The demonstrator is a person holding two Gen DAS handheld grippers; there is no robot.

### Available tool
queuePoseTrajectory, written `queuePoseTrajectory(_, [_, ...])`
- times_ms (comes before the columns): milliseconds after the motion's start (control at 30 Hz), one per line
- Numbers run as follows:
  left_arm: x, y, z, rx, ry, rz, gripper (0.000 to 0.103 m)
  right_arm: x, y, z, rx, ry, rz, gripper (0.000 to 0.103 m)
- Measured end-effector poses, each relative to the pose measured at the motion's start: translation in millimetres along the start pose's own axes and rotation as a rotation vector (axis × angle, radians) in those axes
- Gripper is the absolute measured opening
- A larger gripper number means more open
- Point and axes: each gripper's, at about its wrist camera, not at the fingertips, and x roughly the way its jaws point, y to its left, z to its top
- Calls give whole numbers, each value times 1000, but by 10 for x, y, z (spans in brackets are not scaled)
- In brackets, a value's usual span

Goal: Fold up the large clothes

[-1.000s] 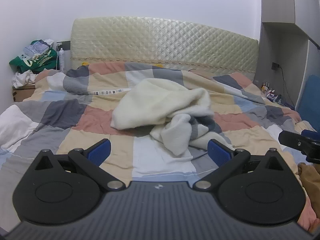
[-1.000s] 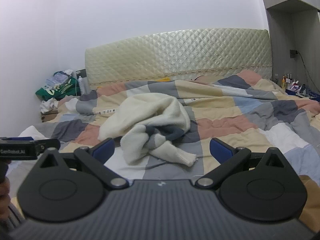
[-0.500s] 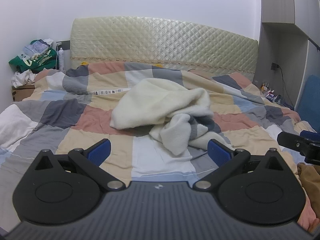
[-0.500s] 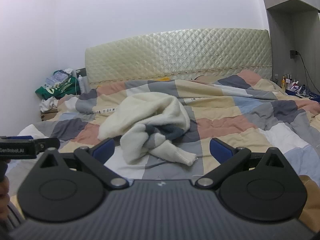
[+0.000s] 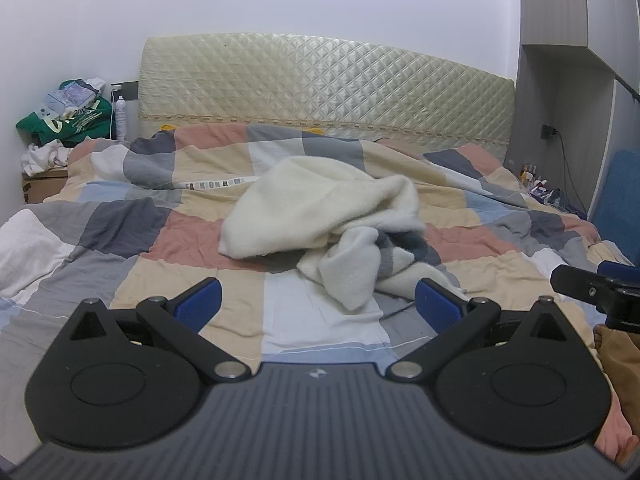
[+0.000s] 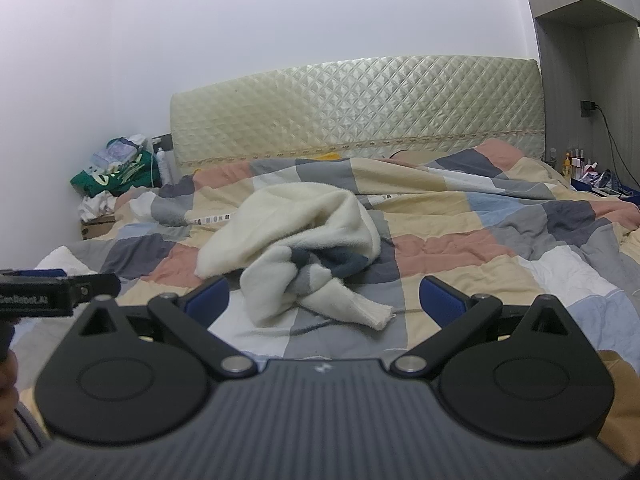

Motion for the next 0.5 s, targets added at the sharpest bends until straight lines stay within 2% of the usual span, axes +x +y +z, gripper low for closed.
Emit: queuePoseTrajectory(500, [11,-25,-3,2,0,0,103,2,10,-51,4,9,11,103])
